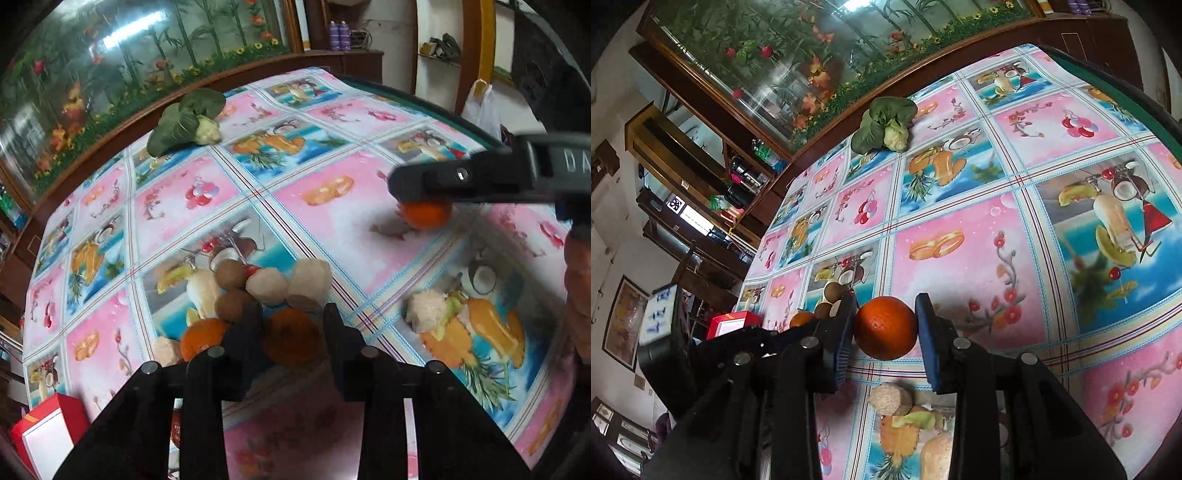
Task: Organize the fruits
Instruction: 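Carry both oranges into the red-rimmed white tray and open both tools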
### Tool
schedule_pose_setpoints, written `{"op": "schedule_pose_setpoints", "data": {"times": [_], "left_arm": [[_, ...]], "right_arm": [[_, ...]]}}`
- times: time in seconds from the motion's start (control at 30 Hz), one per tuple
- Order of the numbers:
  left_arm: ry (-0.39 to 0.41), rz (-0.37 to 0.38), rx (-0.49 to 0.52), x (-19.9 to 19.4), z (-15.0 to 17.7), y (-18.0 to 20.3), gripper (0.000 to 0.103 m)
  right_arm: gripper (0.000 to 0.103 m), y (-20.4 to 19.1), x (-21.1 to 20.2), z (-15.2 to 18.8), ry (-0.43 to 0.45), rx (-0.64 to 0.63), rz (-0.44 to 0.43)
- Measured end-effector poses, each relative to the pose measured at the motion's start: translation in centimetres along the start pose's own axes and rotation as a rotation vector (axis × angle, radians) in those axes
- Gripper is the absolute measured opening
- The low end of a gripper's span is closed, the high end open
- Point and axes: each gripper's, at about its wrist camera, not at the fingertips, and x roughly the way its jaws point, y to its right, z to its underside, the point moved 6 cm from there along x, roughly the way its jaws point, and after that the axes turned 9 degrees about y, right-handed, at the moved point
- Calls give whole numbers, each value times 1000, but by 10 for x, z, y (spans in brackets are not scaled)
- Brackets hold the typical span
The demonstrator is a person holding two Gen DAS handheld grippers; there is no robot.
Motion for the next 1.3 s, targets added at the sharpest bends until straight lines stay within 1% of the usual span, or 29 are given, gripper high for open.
{"op": "schedule_pose_setpoints", "data": {"times": [0.07,0.23,0.33,0.47,0.5,0.53,0.6,0.67,0.73,0.77,0.8,0.83,0.9,0.97,1.03,1.13,1.2,1.23,1.3], "left_arm": [[-1,-14,19,0,3,1,33],[-19,-9,-17,4,8,-5,33],[-12,-10,-2,5,9,0,32],[-13,21,-63,4,7,-5,32],[-13,13,-72,2,8,-6,31],[-4,3,-77,-1,8,-7,31],[38,-5,-104,-17,6,-10,31],[86,-23,-143,-42,5,-15,31],[149,-76,-195,-79,11,-27,31],[171,-99,-211,-93,14,-31,31],[202,-134,-235,-116,22,-40,31],[214,-157,-252,-129,28,-46,31],[226,-234,-302,-161,51,-69,31],[219,-323,-351,-189,77,-95,31],[185,-406,-398,-208,105,-119,31],[147,-487,-458,-224,137,-146,31],[131,-551,-483,-234,159,-161,31],[127,-569,-498,-236,167,-167,31],[111,-580,-524,-236,179,-173,31]], "right_arm": [[35,1,1,0,0,1,7],[35,2,2,0,-2,1,4],[35,3,2,0,-3,1,10],[35,3,2,-1,5,3,6],[35,2,1,-1,9,1,-3],[35,1,0,-1,14,-1,-9],[35,-2,-2,-2,32,-14,-14],[35,-5,-4,-3,54,-31,-23],[35,-13,-6,-1,72,-70,-18],[35,-18,-5,2,72,-84,-20],[35,-24,-4,5,67,-92,-31],[35,-34,-2,11,51,-102,-48],[35,-55,4,26,19,-132,-71],[35,-88,12,47,-27,-168,-131],[35,-124,20,69,-78,-190,-210],[35,-192,38,109,-164,-244,-327],[35,-227,51,132,-213,-285,-366],[35,-241,57,142,-232,-310,-376],[35,-268,69,165,-265,-367,-379]]}}
